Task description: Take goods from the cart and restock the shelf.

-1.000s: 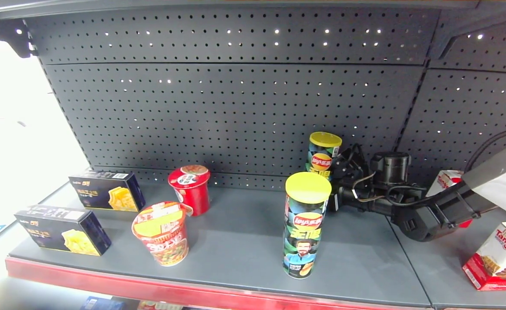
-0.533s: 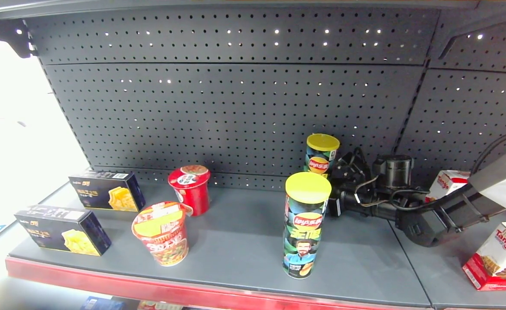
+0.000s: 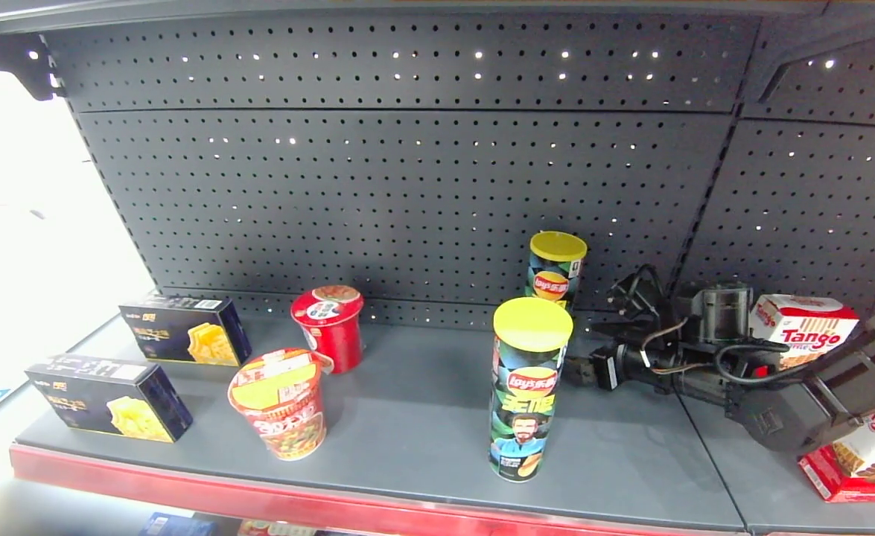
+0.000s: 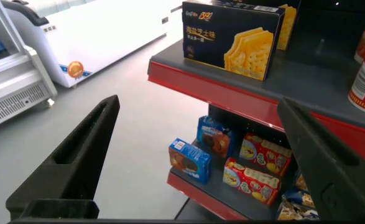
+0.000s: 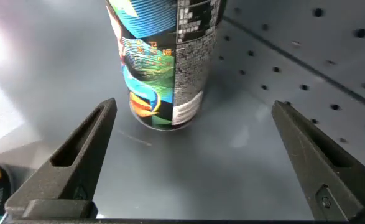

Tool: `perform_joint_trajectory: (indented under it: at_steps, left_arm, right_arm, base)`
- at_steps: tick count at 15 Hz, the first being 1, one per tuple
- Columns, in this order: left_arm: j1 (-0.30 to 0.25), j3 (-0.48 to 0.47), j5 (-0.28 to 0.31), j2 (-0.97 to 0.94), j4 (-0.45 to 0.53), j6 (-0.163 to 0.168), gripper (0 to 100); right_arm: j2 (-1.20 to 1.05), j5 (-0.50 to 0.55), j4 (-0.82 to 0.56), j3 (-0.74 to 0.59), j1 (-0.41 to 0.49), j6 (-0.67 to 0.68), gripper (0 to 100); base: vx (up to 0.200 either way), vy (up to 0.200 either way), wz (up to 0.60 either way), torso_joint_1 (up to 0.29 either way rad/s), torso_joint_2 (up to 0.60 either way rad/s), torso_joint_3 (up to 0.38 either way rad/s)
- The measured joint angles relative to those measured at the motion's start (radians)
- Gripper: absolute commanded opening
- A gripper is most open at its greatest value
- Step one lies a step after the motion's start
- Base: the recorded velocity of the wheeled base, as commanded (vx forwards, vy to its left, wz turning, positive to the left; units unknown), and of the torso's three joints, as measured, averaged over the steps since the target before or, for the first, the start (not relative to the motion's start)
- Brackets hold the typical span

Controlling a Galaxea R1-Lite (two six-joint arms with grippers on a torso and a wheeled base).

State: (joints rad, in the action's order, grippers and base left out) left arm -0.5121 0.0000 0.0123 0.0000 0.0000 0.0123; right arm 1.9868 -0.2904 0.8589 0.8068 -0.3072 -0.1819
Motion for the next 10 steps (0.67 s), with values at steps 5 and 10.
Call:
perform_joint_trajectory:
  at_steps: [5, 10]
  left_arm:
    - [0.0, 0.0, 0.0, 0.0, 0.0, 0.0, 100]
    - [0.0, 0.0, 0.0, 0.0, 0.0, 0.0, 100]
  right_arm:
    - [0.017, 0.072, 0.001, 0.042, 0.001, 0.015, 100]
    - [0.047, 0.1, 0.003, 0.077, 0.011, 0.015, 100]
  base:
    - [0.0, 0.0, 0.0, 0.0, 0.0, 0.0]
    - [0.0, 0.0, 0.0, 0.0, 0.0, 0.0]
